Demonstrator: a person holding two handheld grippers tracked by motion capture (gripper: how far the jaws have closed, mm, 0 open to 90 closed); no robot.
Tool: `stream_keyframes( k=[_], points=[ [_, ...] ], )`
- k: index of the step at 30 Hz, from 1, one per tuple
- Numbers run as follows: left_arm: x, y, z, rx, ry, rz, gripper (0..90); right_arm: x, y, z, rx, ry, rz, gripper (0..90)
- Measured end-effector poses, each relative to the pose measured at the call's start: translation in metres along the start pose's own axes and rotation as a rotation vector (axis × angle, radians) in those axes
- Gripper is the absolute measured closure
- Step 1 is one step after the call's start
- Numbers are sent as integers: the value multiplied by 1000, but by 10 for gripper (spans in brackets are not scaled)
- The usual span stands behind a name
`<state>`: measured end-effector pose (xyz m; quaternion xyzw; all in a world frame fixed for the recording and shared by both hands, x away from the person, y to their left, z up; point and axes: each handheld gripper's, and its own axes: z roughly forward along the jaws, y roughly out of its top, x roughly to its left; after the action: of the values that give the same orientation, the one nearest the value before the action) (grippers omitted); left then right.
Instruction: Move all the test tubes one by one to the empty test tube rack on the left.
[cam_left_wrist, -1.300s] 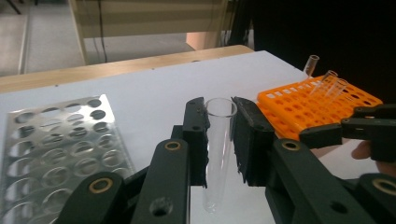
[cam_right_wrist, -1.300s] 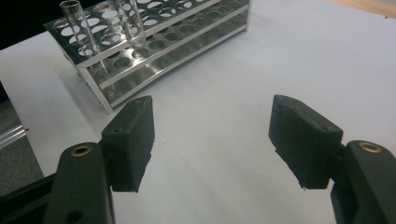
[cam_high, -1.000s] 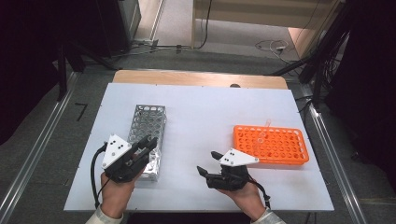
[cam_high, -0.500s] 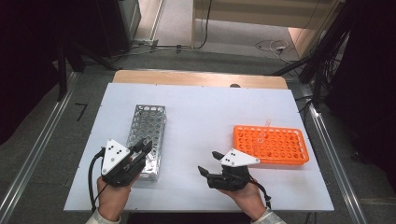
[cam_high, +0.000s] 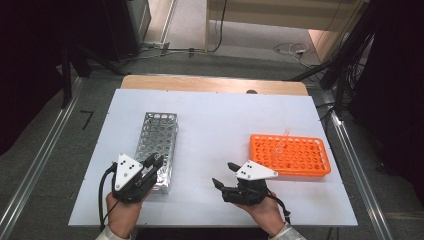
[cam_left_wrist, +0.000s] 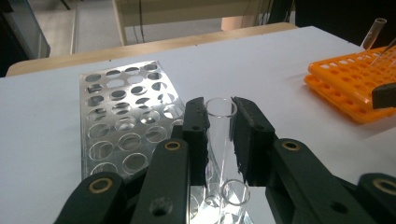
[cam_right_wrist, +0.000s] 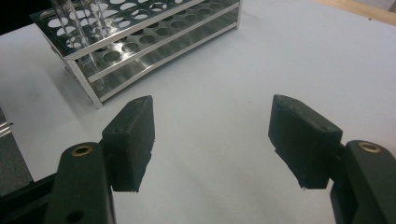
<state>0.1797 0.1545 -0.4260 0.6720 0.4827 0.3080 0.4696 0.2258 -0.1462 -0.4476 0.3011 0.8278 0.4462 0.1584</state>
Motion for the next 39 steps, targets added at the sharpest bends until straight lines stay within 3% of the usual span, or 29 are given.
stream_keyframes(
  k=[9,15,21,25,31,39],
  points=[
    [0,-8,8,46,3,4,747,1,-1,1,5,-2,-7,301],
    [1,-10,10,63,-8,-17,740,1,-1,1,7,-3,-9,301],
    [2,-9,9,51,-21,-36,723,1,-1,1,7,-1,-6,301],
    [3,-8,7,30,-33,-54,657,0,-1,0,3,-4,-5,301],
    [5,-6,5,2,-53,-79,475,-7,-2,-6,-8,-27,10,299],
    [11,-6,8,1,1,-104,200,-28,-7,-27,-37,-82,55,300]
  ],
)
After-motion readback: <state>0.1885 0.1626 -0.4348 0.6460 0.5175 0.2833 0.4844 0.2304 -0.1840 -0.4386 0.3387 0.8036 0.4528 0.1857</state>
